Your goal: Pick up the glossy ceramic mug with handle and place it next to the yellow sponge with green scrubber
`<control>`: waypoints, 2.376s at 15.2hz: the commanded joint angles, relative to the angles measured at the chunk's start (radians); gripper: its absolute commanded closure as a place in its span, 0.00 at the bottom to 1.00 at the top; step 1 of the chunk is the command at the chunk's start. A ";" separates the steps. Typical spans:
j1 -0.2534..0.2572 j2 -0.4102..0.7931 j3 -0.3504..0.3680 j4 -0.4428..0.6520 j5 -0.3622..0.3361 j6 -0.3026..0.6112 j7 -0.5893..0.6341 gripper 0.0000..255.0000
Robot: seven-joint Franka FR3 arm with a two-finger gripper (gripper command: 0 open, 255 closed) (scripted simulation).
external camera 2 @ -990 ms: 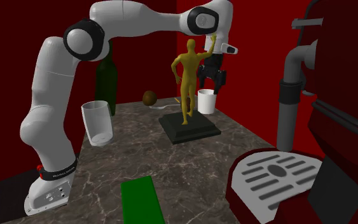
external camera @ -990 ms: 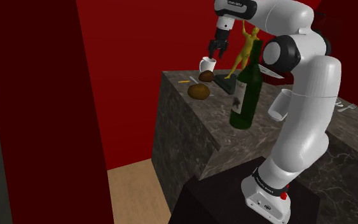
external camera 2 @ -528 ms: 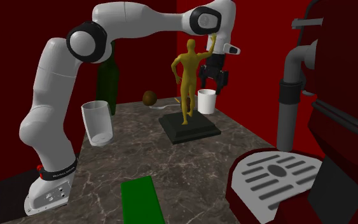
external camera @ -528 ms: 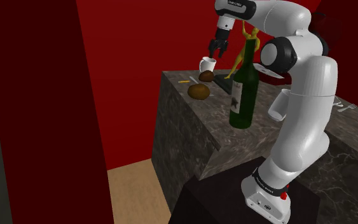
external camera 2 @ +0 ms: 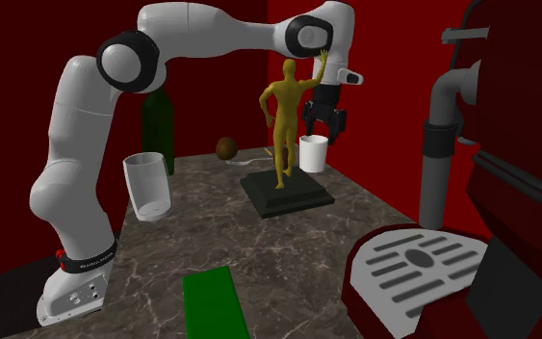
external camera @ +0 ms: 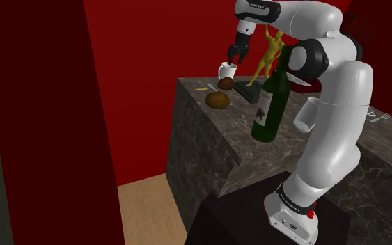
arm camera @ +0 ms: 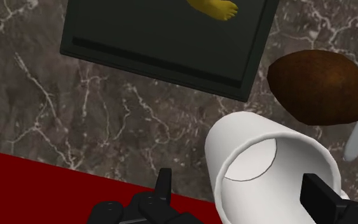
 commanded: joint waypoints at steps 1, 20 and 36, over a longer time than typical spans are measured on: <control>-0.007 0.056 0.000 -0.003 -0.001 0.019 -0.003 0.00; -0.023 0.093 -0.008 0.164 0.012 -0.112 0.000 1.00; -0.029 -0.101 -0.059 0.032 -0.034 -0.174 -0.073 1.00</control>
